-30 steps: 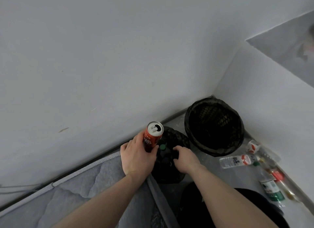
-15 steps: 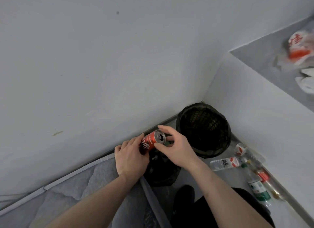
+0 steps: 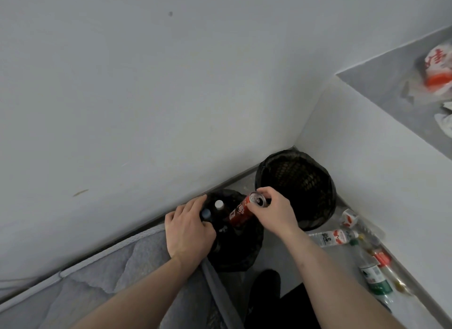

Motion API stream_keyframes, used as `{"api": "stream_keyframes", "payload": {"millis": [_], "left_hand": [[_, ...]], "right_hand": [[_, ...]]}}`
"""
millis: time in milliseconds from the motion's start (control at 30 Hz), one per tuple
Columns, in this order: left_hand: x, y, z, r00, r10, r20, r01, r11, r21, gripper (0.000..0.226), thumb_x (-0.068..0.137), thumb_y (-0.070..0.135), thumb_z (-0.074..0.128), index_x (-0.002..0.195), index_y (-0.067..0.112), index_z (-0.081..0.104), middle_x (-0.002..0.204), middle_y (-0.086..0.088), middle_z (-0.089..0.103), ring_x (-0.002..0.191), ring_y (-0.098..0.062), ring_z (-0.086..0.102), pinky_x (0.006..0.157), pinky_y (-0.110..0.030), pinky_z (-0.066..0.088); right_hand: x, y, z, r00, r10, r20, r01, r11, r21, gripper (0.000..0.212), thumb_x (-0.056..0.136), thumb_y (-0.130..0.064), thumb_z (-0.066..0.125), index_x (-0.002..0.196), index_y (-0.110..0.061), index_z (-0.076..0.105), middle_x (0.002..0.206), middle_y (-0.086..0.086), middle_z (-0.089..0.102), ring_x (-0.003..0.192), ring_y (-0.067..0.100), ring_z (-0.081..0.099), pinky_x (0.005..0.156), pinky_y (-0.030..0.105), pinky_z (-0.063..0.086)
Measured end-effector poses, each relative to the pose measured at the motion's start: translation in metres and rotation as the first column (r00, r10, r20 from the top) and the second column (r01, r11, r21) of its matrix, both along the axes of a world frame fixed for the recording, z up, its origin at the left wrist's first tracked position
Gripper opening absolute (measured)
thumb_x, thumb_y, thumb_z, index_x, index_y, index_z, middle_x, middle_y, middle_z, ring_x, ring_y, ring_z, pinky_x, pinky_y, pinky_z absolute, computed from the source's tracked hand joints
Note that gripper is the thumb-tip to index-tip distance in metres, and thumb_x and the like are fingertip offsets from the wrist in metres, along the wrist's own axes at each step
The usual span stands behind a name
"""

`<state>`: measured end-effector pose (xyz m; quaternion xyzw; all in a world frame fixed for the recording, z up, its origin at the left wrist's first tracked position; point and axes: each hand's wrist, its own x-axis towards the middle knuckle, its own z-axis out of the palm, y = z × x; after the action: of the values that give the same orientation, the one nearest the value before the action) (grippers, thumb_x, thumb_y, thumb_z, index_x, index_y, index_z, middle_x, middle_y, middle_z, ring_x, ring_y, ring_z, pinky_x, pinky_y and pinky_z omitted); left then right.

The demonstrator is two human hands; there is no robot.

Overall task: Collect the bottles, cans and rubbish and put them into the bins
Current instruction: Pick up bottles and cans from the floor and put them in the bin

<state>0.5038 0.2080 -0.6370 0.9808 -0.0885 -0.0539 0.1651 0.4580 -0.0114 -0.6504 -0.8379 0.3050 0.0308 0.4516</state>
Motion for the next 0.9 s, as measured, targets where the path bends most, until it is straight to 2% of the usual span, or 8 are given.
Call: {"api": "stream_keyframes", "payload": {"millis": [133,267,467,600,700,900], "left_hand": [[0.001,-0.001,-0.002,1.0,0.006,-0.004,-0.006,1.0,0.009,0.069,0.072,0.023,0.058,0.138,0.039,0.055,0.131,0.02,0.063,0.122,-0.008,0.054,0.105,-0.033,0.034],[0.001,-0.002,-0.003,1.0,0.004,-0.013,-0.004,1.0,0.014,0.066,0.071,0.022,0.059,0.135,0.038,0.059,0.13,0.02,0.064,0.121,-0.008,0.056,0.104,-0.034,0.036],[0.002,-0.001,-0.007,1.0,-0.003,-0.027,0.004,1.0,0.026,0.063,0.069,0.023,0.06,0.13,0.037,0.063,0.13,0.022,0.064,0.119,-0.007,0.057,0.102,-0.034,0.036],[0.003,-0.002,-0.008,0.999,-0.008,-0.034,0.009,1.0,0.029,0.059,0.07,0.024,0.062,0.127,0.038,0.065,0.13,0.023,0.064,0.118,-0.007,0.057,0.101,-0.033,0.035],[0.002,-0.003,-0.007,0.999,0.004,-0.044,-0.003,1.0,0.021,0.055,0.07,0.026,0.063,0.123,0.038,0.067,0.128,0.024,0.065,0.115,-0.007,0.059,0.1,-0.033,0.036],[0.0,-0.002,0.002,0.999,-0.026,-0.046,0.028,0.998,0.051,0.054,0.072,0.029,0.061,0.124,0.038,0.066,0.126,0.019,0.067,0.114,-0.012,0.061,0.098,-0.034,0.037]], "right_hand": [[0.005,0.004,-0.021,0.986,0.055,-0.156,-0.069,0.994,-0.083,0.049,0.074,-0.055,0.07,0.119,-0.037,0.062,0.111,-0.012,0.065,0.101,0.016,0.065,0.087,0.037,0.055],[0.001,0.015,-0.048,0.919,0.206,-0.335,-0.277,0.945,-0.177,0.05,0.082,-0.049,0.066,0.127,-0.031,0.058,0.121,-0.004,0.06,0.112,0.022,0.061,0.089,0.035,0.052],[0.002,0.029,-0.075,0.847,0.302,-0.438,-0.425,0.879,-0.215,0.048,0.089,-0.044,0.066,0.131,-0.026,0.052,0.127,0.001,0.057,0.115,0.026,0.06,0.093,0.038,0.05],[0.0,0.028,-0.083,0.831,0.288,-0.475,-0.426,0.88,-0.211,0.045,0.092,-0.037,0.065,0.132,-0.023,0.052,0.13,0.004,0.054,0.116,0.027,0.059,0.095,0.038,0.05],[0.001,0.025,-0.078,0.854,0.272,-0.443,-0.395,0.894,-0.212,0.046,0.092,-0.033,0.062,0.135,-0.022,0.053,0.134,0.005,0.051,0.119,0.028,0.057,0.096,0.037,0.049],[-0.014,0.019,-0.045,0.87,0.243,-0.429,-0.342,0.924,-0.169,0.058,0.088,-0.03,0.063,0.145,-0.025,0.048,0.14,0.004,0.048,0.126,0.027,0.053,0.103,0.037,0.046]]}}
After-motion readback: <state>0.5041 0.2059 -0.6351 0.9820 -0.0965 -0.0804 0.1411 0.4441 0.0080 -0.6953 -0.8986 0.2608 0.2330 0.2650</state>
